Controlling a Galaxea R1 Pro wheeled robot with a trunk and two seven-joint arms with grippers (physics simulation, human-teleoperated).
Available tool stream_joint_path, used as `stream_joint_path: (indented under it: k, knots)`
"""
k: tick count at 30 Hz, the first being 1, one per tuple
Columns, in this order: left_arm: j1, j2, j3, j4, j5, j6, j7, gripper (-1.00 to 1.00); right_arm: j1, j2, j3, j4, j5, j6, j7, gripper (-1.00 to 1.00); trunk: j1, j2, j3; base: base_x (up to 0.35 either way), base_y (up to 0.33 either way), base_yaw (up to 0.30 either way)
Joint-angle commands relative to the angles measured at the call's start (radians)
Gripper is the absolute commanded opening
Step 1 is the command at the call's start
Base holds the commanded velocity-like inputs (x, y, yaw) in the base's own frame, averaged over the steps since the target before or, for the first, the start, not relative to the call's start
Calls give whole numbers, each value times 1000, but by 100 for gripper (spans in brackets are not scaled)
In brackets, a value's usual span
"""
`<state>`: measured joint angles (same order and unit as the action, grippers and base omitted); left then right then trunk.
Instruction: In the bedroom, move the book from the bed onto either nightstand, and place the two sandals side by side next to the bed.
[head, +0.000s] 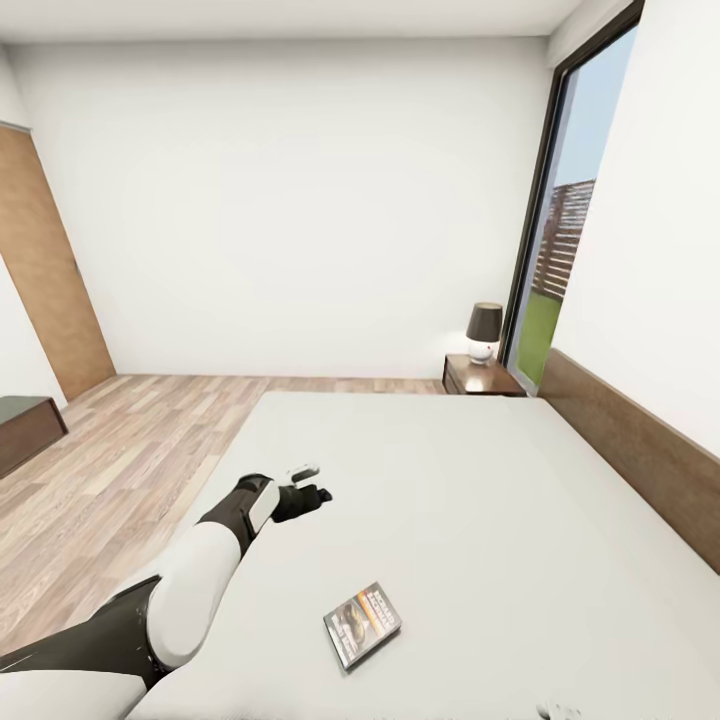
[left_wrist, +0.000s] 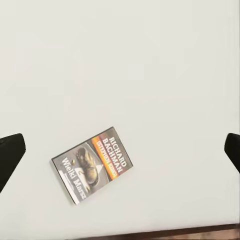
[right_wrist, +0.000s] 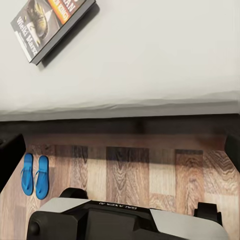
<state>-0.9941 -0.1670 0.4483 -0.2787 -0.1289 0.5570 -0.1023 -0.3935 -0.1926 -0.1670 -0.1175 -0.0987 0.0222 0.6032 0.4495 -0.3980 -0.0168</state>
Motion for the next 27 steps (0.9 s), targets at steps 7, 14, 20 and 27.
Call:
stream_joint_path:
  k: [7, 14, 20, 27]
  knots:
    - [2, 1, 7, -1, -12, 3, -97, 100, -1, -2, 1, 1, -11, 4, 5, 100, 1, -2, -13, 0, 0, 0]
    - [3, 2, 7, -1, -12, 3, -108, 100, -1, -49, 1, 0, -15, 6, 54, 100, 1, -2, -24, 0, 0, 0]
    - [4, 1, 7, -1, -12, 3, -109, 100, -1, -194, 1, 1, -16, 13, 473, 100, 1, -2, -33, 0, 0, 0]
    - [5, 1, 7, -1, -12, 2, -109, 100, -1, -203, 1, 1, -15, 15, 553, 100, 1, -2, -41, 0, 0, 0]
